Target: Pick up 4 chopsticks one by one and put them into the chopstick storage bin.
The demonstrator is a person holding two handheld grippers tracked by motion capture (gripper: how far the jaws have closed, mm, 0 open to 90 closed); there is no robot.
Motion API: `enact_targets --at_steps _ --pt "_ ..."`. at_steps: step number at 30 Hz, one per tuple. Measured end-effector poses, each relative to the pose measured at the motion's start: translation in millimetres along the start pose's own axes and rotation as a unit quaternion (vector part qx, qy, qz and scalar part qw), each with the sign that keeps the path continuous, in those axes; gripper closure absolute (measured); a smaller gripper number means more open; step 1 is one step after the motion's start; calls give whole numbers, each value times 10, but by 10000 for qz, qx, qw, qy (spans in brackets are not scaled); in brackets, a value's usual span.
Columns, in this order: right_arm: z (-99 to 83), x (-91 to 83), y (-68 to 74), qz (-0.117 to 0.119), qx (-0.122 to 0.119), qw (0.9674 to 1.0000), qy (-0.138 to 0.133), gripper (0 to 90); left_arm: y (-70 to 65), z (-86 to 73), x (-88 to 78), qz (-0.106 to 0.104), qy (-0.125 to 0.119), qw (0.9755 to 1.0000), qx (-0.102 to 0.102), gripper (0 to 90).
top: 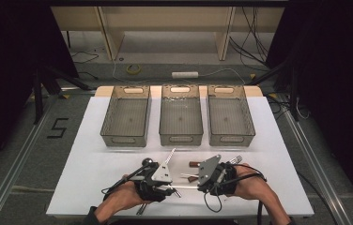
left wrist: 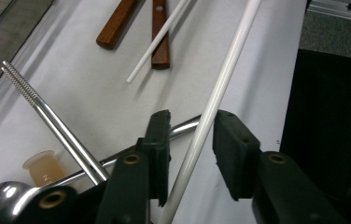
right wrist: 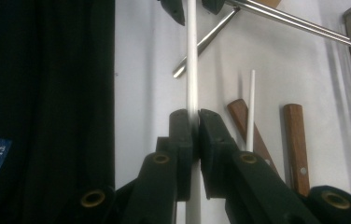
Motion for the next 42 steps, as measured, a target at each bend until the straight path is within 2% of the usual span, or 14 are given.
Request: enact_targets --at_steps 11,15,18,20,23,24,25,26,28,32,35,36,37,42 --pt "-60 20 -27 94 -136 9998 -120 826 -78 4 -32 -318 45 9983 493 811" --pt "-126 -4 -106 39 188 9994 -291 657 -106 0 -19 -349 159 9980 501 848" --pt "-146 -47 -158 -130 495 9976 -458 622 -77 -11 -22 -296 160 9986 398 848" --pt "-177 -117 -218 -252 895 9921 -839 514 -40 -19 -39 -206 152 9992 311 848" --pt "-228 -164 -239 -451 1200 9854 -1122 457 20 -44 -72 -105 60 9999 123 848" --pt "-228 -164 -239 -451 1200 9854 -1122 457 42 -56 -83 -76 40 9999 58 848" --pt "-277 -187 -248 -560 1444 9785 -1363 443 87 -79 -106 -94 -6 9999 -127 847" --pt "-277 -187 -248 -560 1444 9785 -1363 443 87 -79 -106 -94 -6 9999 -127 847" --pt "-358 -190 -254 -807 1768 9682 -1578 419 118 -95 -125 -81 -15 9996 -258 848" --pt "-446 -171 -257 -970 2014 9592 -1729 420 156 -114 -141 -39 -6 9988 -486 848" --pt "-484 -163 -244 -1003 2093 9562 -1782 421 206 -130 -165 60 -65 9975 -703 848" --pt "-526 -153 -223 -1043 2195 9521 -1857 421 231 -138 -179 94 -104 9970 -759 848" --pt "-526 -153 -223 -1043 2195 9521 -1857 421 255 -147 -195 119 -148 9963 -841 848" --pt "-666 -107 -177 -1111 2506 9405 -2010 378 370 -190 -268 318 -304 9919 -1188 848"
Point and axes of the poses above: each handheld gripper's, and its own axes: x roughly forward along the jaws, z roughly out of its top, y roughly to its left, the point moved 2 cm from there along x, roughly forward along the jaws, and after that the axes turned 2 degrees about y, right-handed, at the moved point
